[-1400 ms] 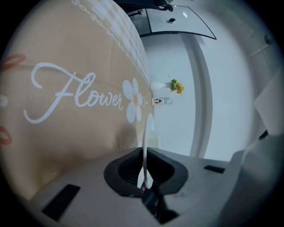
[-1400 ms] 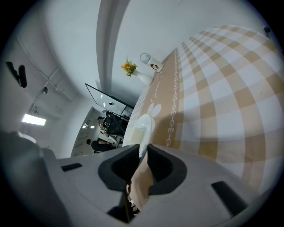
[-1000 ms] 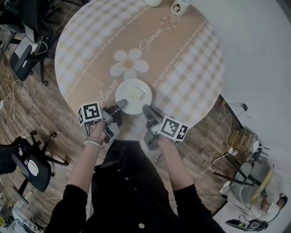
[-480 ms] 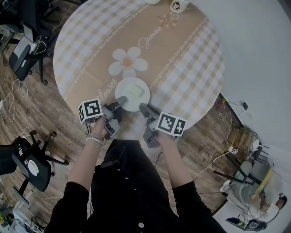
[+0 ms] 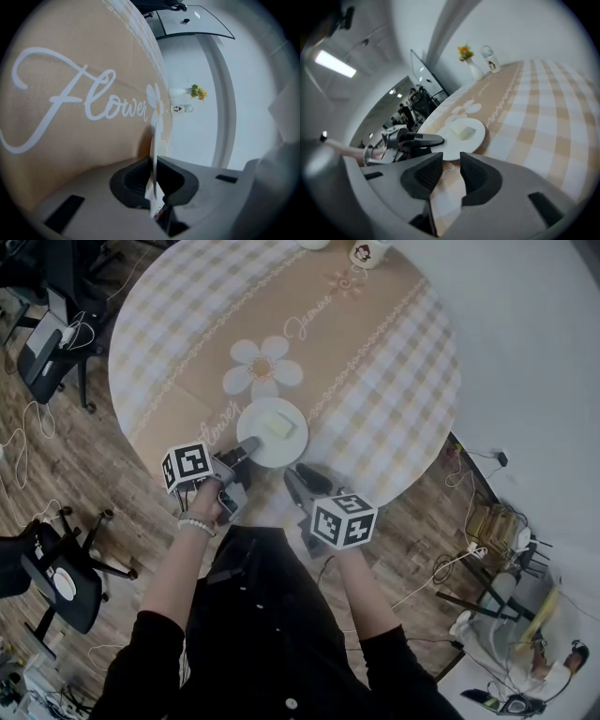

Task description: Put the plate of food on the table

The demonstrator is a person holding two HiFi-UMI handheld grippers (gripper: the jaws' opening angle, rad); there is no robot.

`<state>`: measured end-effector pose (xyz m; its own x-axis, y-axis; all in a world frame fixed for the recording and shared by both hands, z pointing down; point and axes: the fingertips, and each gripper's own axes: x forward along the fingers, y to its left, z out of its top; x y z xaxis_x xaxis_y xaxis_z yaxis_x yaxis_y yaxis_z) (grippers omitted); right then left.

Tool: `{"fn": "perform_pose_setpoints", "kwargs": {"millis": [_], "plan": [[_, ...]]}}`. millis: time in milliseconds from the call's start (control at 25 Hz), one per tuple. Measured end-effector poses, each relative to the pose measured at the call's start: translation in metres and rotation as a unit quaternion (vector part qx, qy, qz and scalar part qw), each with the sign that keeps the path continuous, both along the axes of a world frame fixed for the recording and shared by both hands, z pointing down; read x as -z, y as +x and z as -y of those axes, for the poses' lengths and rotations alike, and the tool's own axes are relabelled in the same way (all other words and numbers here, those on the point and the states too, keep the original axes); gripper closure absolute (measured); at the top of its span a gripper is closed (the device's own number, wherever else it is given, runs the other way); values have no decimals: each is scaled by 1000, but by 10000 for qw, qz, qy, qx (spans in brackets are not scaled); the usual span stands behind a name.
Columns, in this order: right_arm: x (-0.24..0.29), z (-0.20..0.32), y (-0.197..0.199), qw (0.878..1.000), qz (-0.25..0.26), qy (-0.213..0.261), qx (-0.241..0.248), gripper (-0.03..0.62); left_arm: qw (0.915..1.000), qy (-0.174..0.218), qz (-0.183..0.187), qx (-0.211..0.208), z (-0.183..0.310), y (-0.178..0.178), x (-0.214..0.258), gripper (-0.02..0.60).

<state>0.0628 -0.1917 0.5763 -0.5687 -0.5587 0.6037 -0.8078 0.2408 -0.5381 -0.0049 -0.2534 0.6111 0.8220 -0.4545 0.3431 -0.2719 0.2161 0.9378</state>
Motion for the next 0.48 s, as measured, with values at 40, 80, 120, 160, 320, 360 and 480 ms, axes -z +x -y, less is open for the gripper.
{"fn": "perform_pose_setpoints", "kwargs": {"millis": [40,80,120,160,320,360,480], "plan": [[3,-1,-2,9981,-448,282,310,503,10000,-1,9,-2,0,0,0,565],[5,-1,-5,9922,-922,543,645,503,10000,-2,14,-8,0,0,0,565],[7,-1,-9,9822,-1385,793,987,503,10000,-6,14,-15,0,0,0,565],[9,-1,-13,9689,-1816,1040,1324,503,10000,-12,13,-22,0,0,0,565],[12,2,-30,8941,-3169,1921,2517,506,10000,-16,65,-56,0,0,-1,565],[11,1,-34,8746,-3371,2120,2768,509,9999,-15,77,-67,0,0,-2,565],[4,-3,-50,8142,-3823,2598,3514,528,10000,-26,70,-67,0,0,-2,565]]}}
